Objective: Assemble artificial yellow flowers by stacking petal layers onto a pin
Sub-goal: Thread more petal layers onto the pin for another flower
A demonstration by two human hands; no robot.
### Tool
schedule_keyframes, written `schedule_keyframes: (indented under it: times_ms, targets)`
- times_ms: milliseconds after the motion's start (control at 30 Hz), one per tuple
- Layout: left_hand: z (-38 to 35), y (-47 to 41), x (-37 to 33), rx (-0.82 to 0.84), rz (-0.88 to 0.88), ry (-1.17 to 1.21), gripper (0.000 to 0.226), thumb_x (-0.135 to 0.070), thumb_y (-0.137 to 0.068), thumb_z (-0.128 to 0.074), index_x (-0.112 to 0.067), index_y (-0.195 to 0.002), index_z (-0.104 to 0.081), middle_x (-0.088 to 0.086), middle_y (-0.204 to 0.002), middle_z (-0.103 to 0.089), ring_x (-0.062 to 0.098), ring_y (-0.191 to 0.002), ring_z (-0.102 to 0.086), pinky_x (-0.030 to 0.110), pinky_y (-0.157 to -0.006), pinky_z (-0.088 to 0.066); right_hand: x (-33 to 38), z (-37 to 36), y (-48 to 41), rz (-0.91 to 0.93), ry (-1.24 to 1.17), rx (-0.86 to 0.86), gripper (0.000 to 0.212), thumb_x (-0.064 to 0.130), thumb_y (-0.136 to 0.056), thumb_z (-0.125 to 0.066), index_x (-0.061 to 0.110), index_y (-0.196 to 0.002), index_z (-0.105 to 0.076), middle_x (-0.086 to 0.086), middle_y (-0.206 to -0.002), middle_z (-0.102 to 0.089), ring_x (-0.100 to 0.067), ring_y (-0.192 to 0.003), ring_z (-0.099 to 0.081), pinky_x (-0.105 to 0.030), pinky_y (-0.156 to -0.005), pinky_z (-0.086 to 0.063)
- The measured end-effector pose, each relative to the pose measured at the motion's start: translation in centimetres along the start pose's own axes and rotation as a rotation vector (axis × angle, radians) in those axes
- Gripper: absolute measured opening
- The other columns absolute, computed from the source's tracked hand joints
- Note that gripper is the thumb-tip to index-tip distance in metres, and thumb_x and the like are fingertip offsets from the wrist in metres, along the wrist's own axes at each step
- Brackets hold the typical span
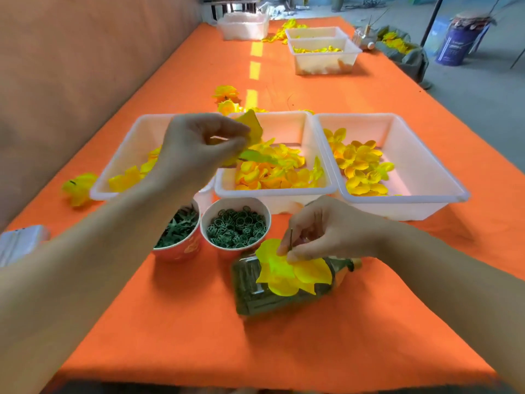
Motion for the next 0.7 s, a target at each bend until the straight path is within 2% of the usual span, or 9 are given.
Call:
schedule_keyframes:
  times_ms: [67,167,300,333,433,533,633,667,700]
  targets:
    - [-1.3,2.2,0.2,0.039,-0.005,0.065,0.022,-0.004,-0.085,-0.074,-0.025,-0.090,-0.077,-0.005,-0.089,-0.078,0.010,-0.077,-0.070,0.029,-0.070,-0.061,0.2,0.0,0.0,0.001,-0.023,-0.009,0.021,0.033,-0.078,-0.078,0.015,-0.088,-0.079,0.009,-0.082,-0.075,-0.003,-0.071,-0.059,-0.034,-0.067,-0.050]
    - [-2.7,5.2,0.4,0.059,0.012,0.099,0.022,-0.005,-0.085,-0.075,-0.026,-0.091,-0.077,-0.003,-0.093,-0.078,0.013,-0.082,-0.072,0.034,-0.071,-0.062,0.8,-0.2,0.2,0.025,-0.044,-0.011,0.009,0.012,-0.082,-0.078,0.004,-0.082,-0.077,-0.007,-0.089,-0.076,0.000,-0.072,-0.062,-0.021,-0.065,-0.048]
    - [-3.3,6.9,0.0,0.037,0.072,0.185,0.019,-0.006,-0.085,-0.075,-0.024,-0.090,-0.077,-0.002,-0.094,-0.078,0.008,-0.082,-0.071,0.024,-0.059,-0.057,0.9,-0.2,0.4,0.024,-0.047,-0.046,0.014,0.007,-0.082,-0.077,-0.006,-0.080,-0.071,-0.010,-0.095,-0.076,0.000,-0.082,-0.069,-0.022,-0.071,-0.053]
    - [-3.3,7.1,-0.2,0.039,0.074,0.188,0.019,-0.006,-0.086,-0.075,-0.025,-0.090,-0.077,-0.003,-0.093,-0.078,0.006,-0.082,-0.071,0.021,-0.057,-0.055,0.9,-0.3,0.4,0.028,-0.052,-0.053,0.014,0.009,-0.081,-0.078,-0.004,-0.081,-0.072,-0.011,-0.095,-0.076,-0.004,-0.085,-0.071,-0.026,-0.073,-0.055]
    - [-3.1,7.6,-0.9,0.061,0.075,0.213,0.020,-0.005,-0.087,-0.073,-0.025,-0.089,-0.077,-0.007,-0.090,-0.078,0.002,-0.081,-0.070,0.019,-0.056,-0.053,1.0,-0.4,0.6,0.048,-0.079,-0.076,0.007,0.020,-0.078,-0.078,0.025,-0.073,-0.078,-0.021,-0.092,-0.072,-0.032,-0.104,-0.069,-0.048,-0.085,-0.056]
    - [-3.1,8.0,-1.1,0.094,0.106,0.300,0.022,0.001,-0.083,-0.073,-0.020,-0.088,-0.077,-0.003,-0.087,-0.077,0.009,-0.078,-0.071,0.027,-0.060,-0.056,1.1,-0.4,0.7,0.068,-0.120,-0.080,0.017,0.019,-0.078,-0.078,0.032,-0.069,-0.077,-0.007,-0.084,-0.074,-0.032,-0.107,-0.068,-0.050,-0.088,-0.055]
    - [-3.5,8.3,-0.9,0.165,0.182,0.406,0.018,-0.007,-0.070,-0.078,-0.018,-0.085,-0.079,0.005,-0.089,-0.076,0.020,-0.081,-0.071,0.040,-0.072,-0.060,0.7,-0.5,0.8,0.038,-0.162,-0.066,0.010,0.010,-0.080,-0.079,0.019,-0.079,-0.075,0.002,-0.081,-0.073,-0.009,-0.090,-0.073,-0.025,-0.073,-0.057]
    - [-3.8,8.4,-0.8,0.206,0.215,0.449,0.020,-0.009,-0.066,-0.078,-0.017,-0.084,-0.080,0.006,-0.090,-0.076,0.021,-0.082,-0.072,0.041,-0.074,-0.059,0.6,-0.4,0.8,0.034,-0.168,-0.078,0.012,0.010,-0.080,-0.081,0.011,-0.088,-0.073,0.002,-0.080,-0.071,-0.003,-0.082,-0.071,-0.018,-0.069,-0.053]
    - [-4.2,8.5,-0.7,0.251,0.258,0.496,0.023,-0.010,-0.063,-0.077,-0.016,-0.085,-0.081,0.007,-0.090,-0.076,0.022,-0.081,-0.072,0.041,-0.074,-0.059,0.5,-0.2,0.8,0.026,-0.158,-0.105,0.023,0.017,-0.077,-0.084,0.016,-0.096,-0.071,0.005,-0.079,-0.070,0.001,-0.077,-0.069,-0.014,-0.065,-0.051]
Point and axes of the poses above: each hand's wrist, its own y-axis away from the middle knuckle, its own z-axis out of the back of the hand, x = y × z, the point moved 5 cm from there along -y, towards the middle knuckle
